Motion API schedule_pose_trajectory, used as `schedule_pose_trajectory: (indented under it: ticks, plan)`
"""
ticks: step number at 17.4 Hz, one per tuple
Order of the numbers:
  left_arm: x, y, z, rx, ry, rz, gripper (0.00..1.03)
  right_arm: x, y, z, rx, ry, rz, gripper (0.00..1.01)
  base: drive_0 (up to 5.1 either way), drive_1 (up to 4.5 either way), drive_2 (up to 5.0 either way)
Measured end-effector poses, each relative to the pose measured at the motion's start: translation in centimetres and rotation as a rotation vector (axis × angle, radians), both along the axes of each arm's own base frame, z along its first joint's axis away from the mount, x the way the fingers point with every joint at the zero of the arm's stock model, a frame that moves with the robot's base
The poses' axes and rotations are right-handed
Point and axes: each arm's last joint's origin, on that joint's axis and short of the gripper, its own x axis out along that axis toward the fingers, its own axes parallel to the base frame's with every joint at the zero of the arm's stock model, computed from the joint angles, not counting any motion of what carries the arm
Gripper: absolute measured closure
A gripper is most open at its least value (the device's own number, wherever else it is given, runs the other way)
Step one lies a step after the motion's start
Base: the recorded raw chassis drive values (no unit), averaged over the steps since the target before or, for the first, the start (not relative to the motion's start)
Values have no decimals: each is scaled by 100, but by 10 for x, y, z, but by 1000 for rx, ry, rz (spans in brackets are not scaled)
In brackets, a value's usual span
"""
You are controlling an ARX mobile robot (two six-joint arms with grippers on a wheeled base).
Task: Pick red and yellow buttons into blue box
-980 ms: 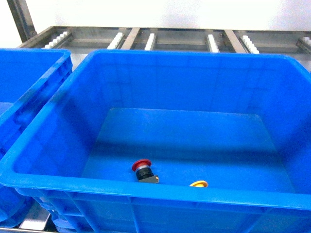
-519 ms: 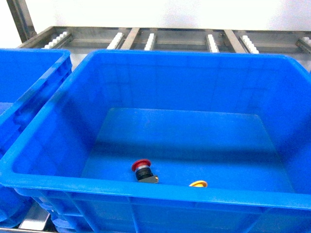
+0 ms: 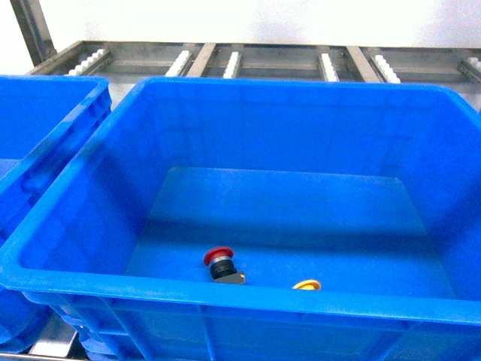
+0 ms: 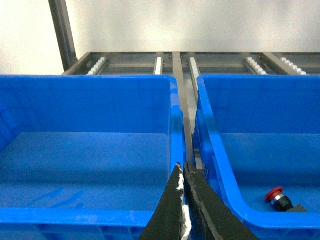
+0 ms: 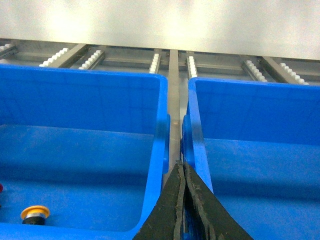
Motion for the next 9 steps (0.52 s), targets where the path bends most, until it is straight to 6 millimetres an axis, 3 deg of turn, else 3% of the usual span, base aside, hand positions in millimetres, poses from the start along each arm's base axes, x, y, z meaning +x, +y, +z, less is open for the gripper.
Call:
schedule_pose_trajectory:
  ticks: [8, 9]
  plan:
    - [0, 0, 0, 0, 4, 0, 101, -13, 0, -4, 0, 11, 4, 99, 0, 0, 0]
    - [0, 0, 0, 0, 4, 0, 97, -13, 0, -3, 0, 8, 4, 97, 0, 0, 0]
